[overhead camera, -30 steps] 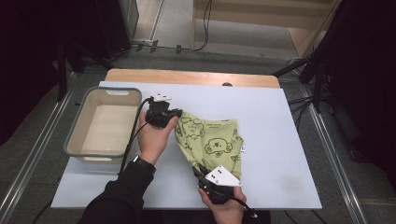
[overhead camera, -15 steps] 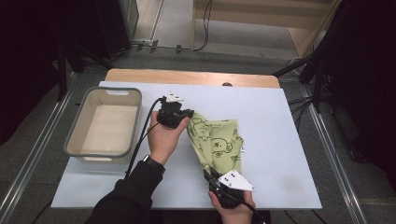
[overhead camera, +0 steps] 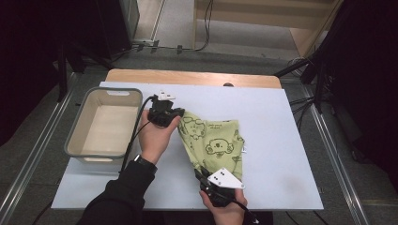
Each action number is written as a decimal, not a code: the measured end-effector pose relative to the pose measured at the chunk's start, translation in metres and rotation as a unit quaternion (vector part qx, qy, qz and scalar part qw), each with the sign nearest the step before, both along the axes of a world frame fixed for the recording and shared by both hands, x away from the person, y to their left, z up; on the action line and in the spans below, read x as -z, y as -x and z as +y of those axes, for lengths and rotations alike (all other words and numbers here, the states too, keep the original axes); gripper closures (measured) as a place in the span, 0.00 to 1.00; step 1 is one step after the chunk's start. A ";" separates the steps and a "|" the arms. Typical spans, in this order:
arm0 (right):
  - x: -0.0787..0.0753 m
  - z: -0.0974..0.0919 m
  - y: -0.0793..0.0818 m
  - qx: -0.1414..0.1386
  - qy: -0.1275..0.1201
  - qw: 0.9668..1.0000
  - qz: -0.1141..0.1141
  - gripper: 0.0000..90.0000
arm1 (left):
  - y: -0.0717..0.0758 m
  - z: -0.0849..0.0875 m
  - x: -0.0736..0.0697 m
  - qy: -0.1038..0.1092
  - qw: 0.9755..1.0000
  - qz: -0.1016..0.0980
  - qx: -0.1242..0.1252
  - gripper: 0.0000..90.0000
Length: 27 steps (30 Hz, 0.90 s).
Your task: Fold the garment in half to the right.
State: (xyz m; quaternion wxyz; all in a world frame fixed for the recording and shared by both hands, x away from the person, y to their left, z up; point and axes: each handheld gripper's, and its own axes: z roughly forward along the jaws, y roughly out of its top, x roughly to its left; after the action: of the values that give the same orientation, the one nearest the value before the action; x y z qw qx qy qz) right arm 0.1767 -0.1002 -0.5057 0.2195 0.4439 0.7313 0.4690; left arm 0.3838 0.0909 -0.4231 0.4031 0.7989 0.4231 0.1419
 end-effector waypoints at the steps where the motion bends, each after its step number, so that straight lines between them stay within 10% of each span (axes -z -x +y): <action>1: -0.001 0.005 -0.001 -0.003 0.001 1.000 -0.001 0.85 | 0.000 0.006 -0.001 0.002 1.000 0.000 -0.007 0.94; 13: -0.018 0.041 -0.013 -0.051 -0.015 0.998 -0.014 0.86 | 0.002 0.041 -0.017 -0.003 0.999 -0.009 -0.048 0.94; 27: 0.006 0.001 -0.011 0.004 -0.049 0.998 0.036 0.84 | -0.002 -0.006 0.000 -0.019 1.000 -0.003 -0.022 0.94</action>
State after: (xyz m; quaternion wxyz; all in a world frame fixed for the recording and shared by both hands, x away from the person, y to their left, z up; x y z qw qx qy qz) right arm 0.1881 -0.0990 -0.5117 0.1731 0.4738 0.7130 0.4870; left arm 0.3854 0.0852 -0.4234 0.3854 0.7965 0.4372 0.1611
